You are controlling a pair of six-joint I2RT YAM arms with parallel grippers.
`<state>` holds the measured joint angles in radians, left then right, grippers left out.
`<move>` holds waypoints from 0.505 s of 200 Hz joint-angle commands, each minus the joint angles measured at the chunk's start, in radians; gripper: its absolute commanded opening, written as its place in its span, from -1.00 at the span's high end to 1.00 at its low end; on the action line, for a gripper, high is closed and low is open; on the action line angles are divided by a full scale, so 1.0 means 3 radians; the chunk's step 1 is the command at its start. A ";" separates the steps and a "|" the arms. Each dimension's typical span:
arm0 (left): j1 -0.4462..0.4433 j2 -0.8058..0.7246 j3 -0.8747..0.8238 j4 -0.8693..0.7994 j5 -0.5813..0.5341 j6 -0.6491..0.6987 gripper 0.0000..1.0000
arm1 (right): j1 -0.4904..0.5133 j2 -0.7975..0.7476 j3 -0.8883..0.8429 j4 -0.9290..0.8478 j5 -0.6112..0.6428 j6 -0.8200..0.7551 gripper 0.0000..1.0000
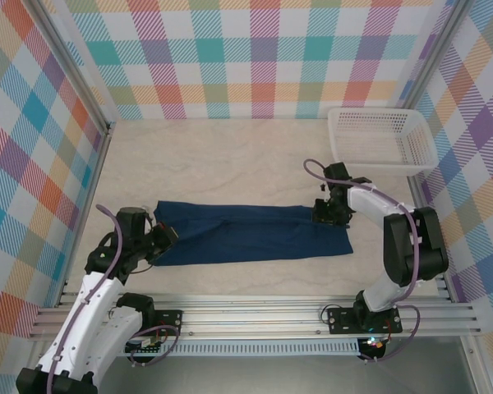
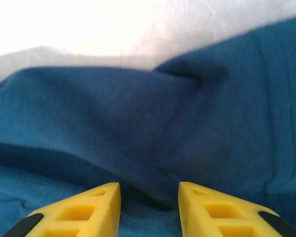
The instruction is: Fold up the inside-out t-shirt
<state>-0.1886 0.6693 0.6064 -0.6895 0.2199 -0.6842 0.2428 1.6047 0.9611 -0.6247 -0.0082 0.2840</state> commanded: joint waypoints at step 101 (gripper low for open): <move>-0.0026 -0.0279 -0.0059 -0.0392 -0.0165 -0.0079 1.00 | 0.0266 -0.0504 -0.0105 0.0398 -0.0468 0.0122 0.32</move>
<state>-0.1894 0.5880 0.6083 -0.7914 0.1783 -0.6930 0.2638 1.5303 0.9291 -0.6277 -0.0235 0.3359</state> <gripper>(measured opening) 0.049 0.339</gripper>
